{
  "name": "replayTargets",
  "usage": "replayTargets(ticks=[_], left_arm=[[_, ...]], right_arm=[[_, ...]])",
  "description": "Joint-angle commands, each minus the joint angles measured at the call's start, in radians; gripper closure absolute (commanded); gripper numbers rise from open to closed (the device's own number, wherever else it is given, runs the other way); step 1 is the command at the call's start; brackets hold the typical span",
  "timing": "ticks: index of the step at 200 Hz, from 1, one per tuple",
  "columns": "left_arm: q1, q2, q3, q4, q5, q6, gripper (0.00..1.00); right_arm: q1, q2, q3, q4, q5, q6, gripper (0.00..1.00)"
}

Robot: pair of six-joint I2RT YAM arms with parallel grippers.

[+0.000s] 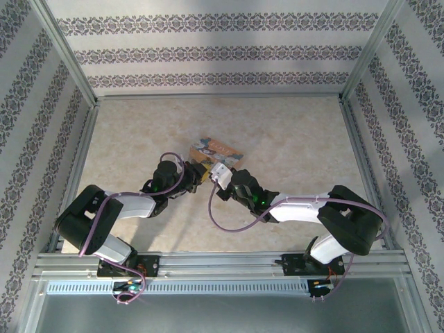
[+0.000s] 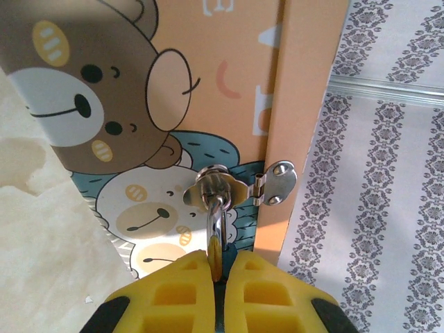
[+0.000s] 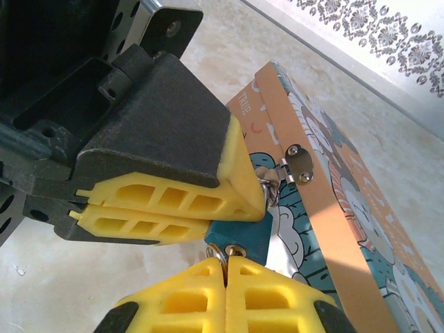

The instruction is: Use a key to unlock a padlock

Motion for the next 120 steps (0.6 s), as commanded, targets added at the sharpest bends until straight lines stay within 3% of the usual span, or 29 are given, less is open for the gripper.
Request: replayTargets(ticks=[1, 12, 77, 120], left_arm=[[-0.029, -0.017, 0.009, 0.011, 0.027, 0.038, 1.0], [-0.029, -0.021, 0.005, -0.003, 0.023, 0.048, 1.0], [-0.03, -0.027, -0.023, -0.042, 0.014, 0.105, 1.0], [-0.03, -0.027, -0.032, -0.126, 0.008, 0.174, 1.0]], right_arm=[[-0.016, -0.013, -0.017, 0.047, -0.006, 0.03, 0.78], [-0.016, -0.034, -0.025, 0.035, 0.0, 0.027, 0.69], [-0.036, -0.292, -0.082, -0.15, 0.002, 0.067, 0.44], [-0.194, -0.404, -0.037, -0.367, -0.187, 0.325, 0.21]])
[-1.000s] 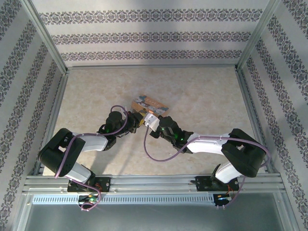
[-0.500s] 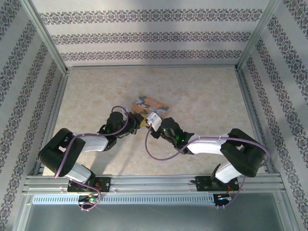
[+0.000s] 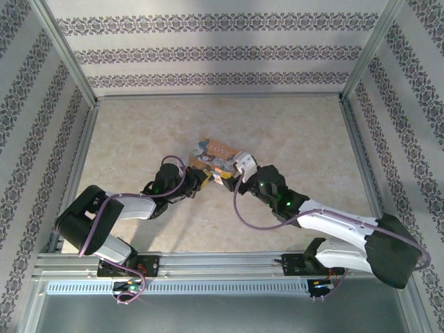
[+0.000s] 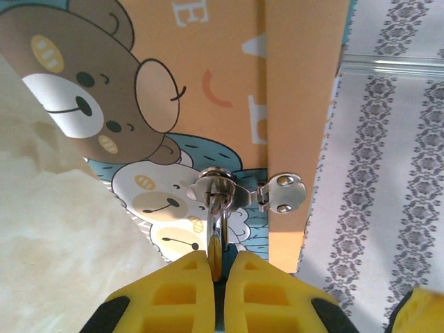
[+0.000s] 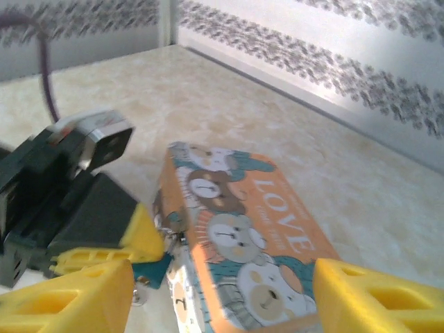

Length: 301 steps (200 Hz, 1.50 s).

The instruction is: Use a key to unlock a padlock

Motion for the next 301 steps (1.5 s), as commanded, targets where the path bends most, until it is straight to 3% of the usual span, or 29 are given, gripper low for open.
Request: replayTargets(ticks=[1, 26, 68, 131, 160, 227, 301], left_arm=[[-0.015, -0.027, -0.012, -0.047, 0.004, 0.074, 1.0], [-0.015, -0.022, -0.017, -0.09, -0.008, 0.111, 1.0], [-0.015, 0.029, -0.029, -0.065, -0.015, 0.133, 1.0], [-0.015, 0.152, -0.052, 0.075, 0.005, 0.101, 1.0], [-0.015, 0.178, -0.061, 0.11, 0.005, 0.09, 0.97], [-0.015, 0.155, -0.045, 0.067, 0.007, 0.115, 0.71], [-0.017, 0.122, -0.032, 0.024, -0.002, 0.138, 0.69]], right_arm=[[-0.079, -0.027, 0.03, -0.162, -0.131, 0.183, 0.21], [-0.134, -0.001, 0.095, -0.262, -0.209, 0.298, 0.16], [-0.14, 0.129, 0.213, -0.306, -0.281, 0.393, 0.16], [-0.164, 0.366, 0.379, -0.365, -0.363, 0.604, 0.27], [-0.164, 0.413, 0.394, -0.367, -0.364, 0.625, 0.27], [-0.165, 0.471, 0.424, -0.401, -0.341, 0.622, 0.25], [-0.163, 0.487, 0.442, -0.418, -0.335, 0.607, 0.24]])
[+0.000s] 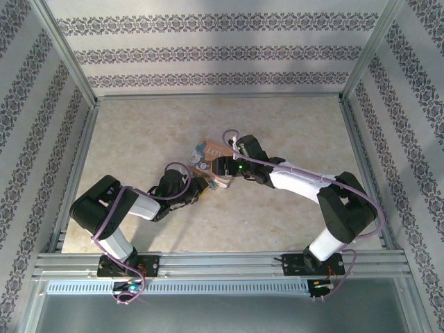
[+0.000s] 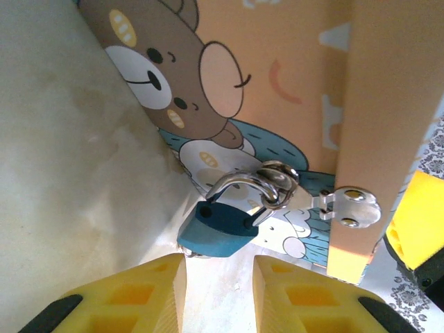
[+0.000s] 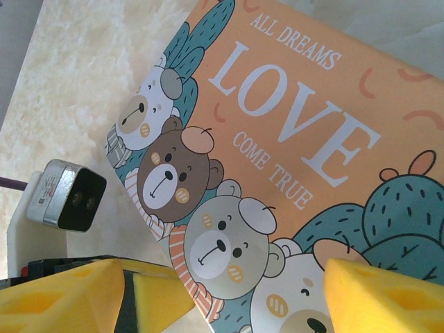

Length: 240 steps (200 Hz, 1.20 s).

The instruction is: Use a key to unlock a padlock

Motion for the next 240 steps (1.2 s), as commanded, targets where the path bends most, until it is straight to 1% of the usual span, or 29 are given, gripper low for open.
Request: replayTargets(ticks=[1, 14, 33, 48, 64, 83, 92, 108, 118, 132, 153, 164, 186, 194, 216, 240], left_arm=[[-0.012, -0.032, 0.008, -0.051, -0.005, 0.034, 0.69], [-0.012, -0.076, 0.008, -0.101, -0.024, 0.058, 0.67], [-0.012, -0.177, 0.015, -0.224, -0.062, 0.107, 0.63], [-0.01, -0.283, 0.03, -0.345, -0.108, 0.164, 0.59], [-0.009, -0.405, 0.063, -0.521, -0.176, 0.242, 0.53], [0.004, -0.529, 0.123, -0.738, -0.256, 0.361, 0.4], [0.017, -0.566, 0.151, -0.819, -0.29, 0.421, 0.33], [0.054, -0.612, 0.184, -0.904, -0.318, 0.511, 0.2], [0.09, -0.62, 0.197, -0.922, -0.304, 0.555, 0.16], [0.148, -0.604, 0.211, -0.919, -0.252, 0.593, 0.14], [0.246, -0.533, 0.226, -0.839, -0.111, 0.623, 0.13], [0.275, -0.474, 0.25, -0.806, -0.053, 0.651, 0.13], [0.283, -0.332, 0.353, -0.825, 0.034, 0.737, 0.12], [0.283, -0.281, 0.39, -0.831, 0.07, 0.751, 0.12], [0.283, -0.155, 0.474, -0.817, 0.162, 0.76, 0.17], [0.281, -0.06, 0.54, -0.824, 0.192, 0.765, 0.18]], right_arm=[[-0.007, 0.013, 0.026, -0.022, 0.008, -0.001, 0.24], [-0.008, 0.008, 0.029, -0.025, 0.007, -0.009, 0.24], [-0.009, -0.006, 0.04, -0.037, 0.008, -0.022, 0.24], [-0.01, -0.022, 0.052, -0.052, 0.009, -0.035, 0.23], [-0.013, -0.046, 0.064, -0.072, 0.017, -0.048, 0.23], [-0.023, -0.084, 0.061, -0.099, 0.046, -0.058, 0.22], [-0.028, -0.105, 0.051, -0.111, 0.061, -0.06, 0.2], [-0.046, -0.142, 0.02, -0.117, 0.065, -0.054, 0.13], [-0.062, -0.163, -0.005, -0.118, 0.06, -0.044, 0.08], [-0.087, -0.184, -0.041, -0.11, 0.033, -0.016, 0.02], [-0.109, -0.195, -0.091, -0.077, -0.021, 0.027, 0.02], [-0.111, -0.19, -0.11, -0.062, -0.042, 0.045, 0.02], [-0.113, -0.158, -0.137, -0.017, -0.09, 0.083, 0.02], [-0.113, -0.143, -0.142, 0.007, -0.108, 0.099, 0.02], [-0.112, -0.104, -0.145, 0.065, -0.134, 0.134, 0.02], [-0.107, -0.059, -0.131, 0.1, -0.153, 0.151, 0.01]])
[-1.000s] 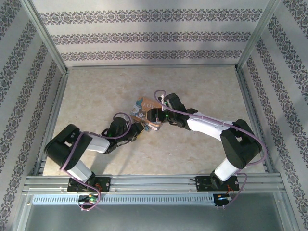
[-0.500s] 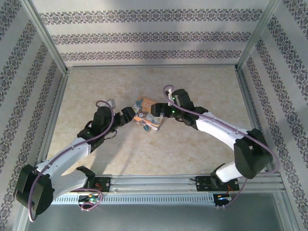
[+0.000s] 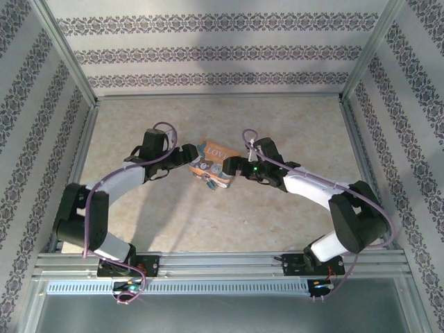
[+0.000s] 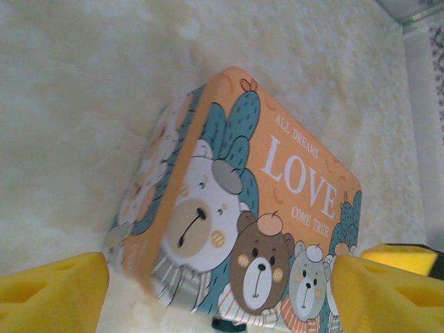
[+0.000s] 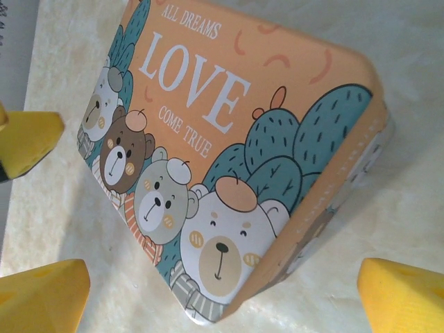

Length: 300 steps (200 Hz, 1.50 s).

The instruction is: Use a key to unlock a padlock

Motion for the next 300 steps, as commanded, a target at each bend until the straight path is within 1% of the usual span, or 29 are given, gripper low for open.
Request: replayTargets(ticks=[1, 33, 59, 80, 122, 169, 211, 229, 258, 277, 300], left_arm=[[0.004, 0.072, 0.064, -0.008, 0.098, 0.053, 0.18], [-0.008, 0.159, 0.12, -0.034, 0.127, 0.048, 0.21], [-0.022, 0.167, 0.135, -0.05, 0.14, 0.045, 0.23], [-0.036, 0.139, 0.125, -0.063, 0.137, 0.042, 0.23], [-0.064, 0.044, 0.051, -0.059, 0.124, 0.004, 0.24], [-0.104, -0.038, -0.056, -0.001, 0.128, -0.074, 0.24], [-0.121, -0.102, -0.136, 0.034, 0.074, -0.122, 0.24], [-0.124, -0.121, -0.166, 0.053, 0.07, -0.145, 0.24], [-0.128, -0.161, -0.224, 0.093, 0.057, -0.185, 0.24], [-0.127, -0.21, -0.238, 0.054, 0.011, -0.167, 0.23], [-0.121, -0.289, -0.231, -0.013, -0.05, -0.133, 0.22]], right_arm=[[0.006, 0.042, 0.005, 0.081, -0.051, 0.047, 0.02], [0.012, 0.096, 0.036, 0.1, -0.079, 0.056, 0.02], [0.016, 0.128, 0.067, 0.1, -0.092, 0.048, 0.02], [0.014, 0.154, 0.103, 0.088, -0.103, 0.033, 0.02], [0.004, 0.208, 0.18, 0.065, -0.127, -0.006, 0.02], [-0.006, 0.28, 0.277, 0.046, -0.163, -0.059, 0.03], [-0.007, 0.342, 0.346, 0.038, -0.191, -0.077, 0.04], [-0.007, 0.357, 0.367, 0.02, -0.17, -0.095, 0.03], [-0.025, 0.331, 0.369, -0.026, -0.095, -0.15, 0.03], [-0.052, 0.271, 0.341, -0.054, -0.048, -0.195, 0.02], [-0.086, 0.161, 0.275, -0.093, -0.018, -0.253, 0.02]])
